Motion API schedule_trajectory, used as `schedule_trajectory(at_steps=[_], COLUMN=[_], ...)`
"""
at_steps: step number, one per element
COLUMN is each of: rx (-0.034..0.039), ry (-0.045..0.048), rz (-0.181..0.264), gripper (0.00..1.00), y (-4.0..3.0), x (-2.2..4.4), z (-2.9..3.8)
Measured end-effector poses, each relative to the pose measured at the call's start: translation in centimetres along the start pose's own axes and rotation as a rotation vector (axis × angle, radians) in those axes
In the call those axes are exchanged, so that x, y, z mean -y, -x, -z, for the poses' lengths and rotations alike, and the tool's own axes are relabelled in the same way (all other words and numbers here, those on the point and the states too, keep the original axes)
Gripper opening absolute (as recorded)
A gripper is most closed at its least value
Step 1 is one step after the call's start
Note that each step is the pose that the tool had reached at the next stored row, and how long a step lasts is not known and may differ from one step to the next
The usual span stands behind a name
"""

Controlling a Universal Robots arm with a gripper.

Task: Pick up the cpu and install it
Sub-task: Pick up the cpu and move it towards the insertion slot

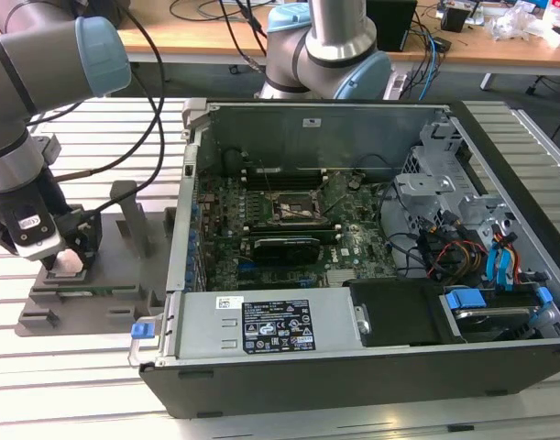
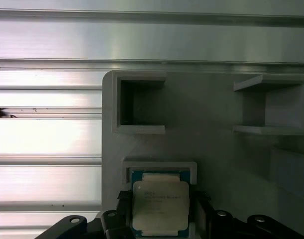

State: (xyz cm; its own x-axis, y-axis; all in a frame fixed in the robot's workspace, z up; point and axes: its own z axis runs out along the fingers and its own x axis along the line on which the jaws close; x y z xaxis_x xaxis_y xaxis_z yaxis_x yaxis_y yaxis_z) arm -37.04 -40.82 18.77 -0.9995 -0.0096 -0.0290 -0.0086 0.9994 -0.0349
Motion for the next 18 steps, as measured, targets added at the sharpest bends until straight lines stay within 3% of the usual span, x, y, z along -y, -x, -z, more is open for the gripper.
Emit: schedule_trajectory(at_steps=[7, 10, 12, 17, 18], rx=[0.0001, 0.0003, 0.0002, 0.0001, 0.0002], ry=[0.0001, 0.0003, 0.0001, 0.0001, 0.0002], rz=[0.000, 0.000, 0.000, 0.000, 0.000], gripper=[0.58, 0.58, 0.58, 0.58, 0.66], y=[0.00, 0.03, 0.03, 0.02, 0.01], x=[0.00, 0.02, 0.02, 0.02, 0.00], z=[-0.04, 0.67, 0.70, 0.49, 0.16])
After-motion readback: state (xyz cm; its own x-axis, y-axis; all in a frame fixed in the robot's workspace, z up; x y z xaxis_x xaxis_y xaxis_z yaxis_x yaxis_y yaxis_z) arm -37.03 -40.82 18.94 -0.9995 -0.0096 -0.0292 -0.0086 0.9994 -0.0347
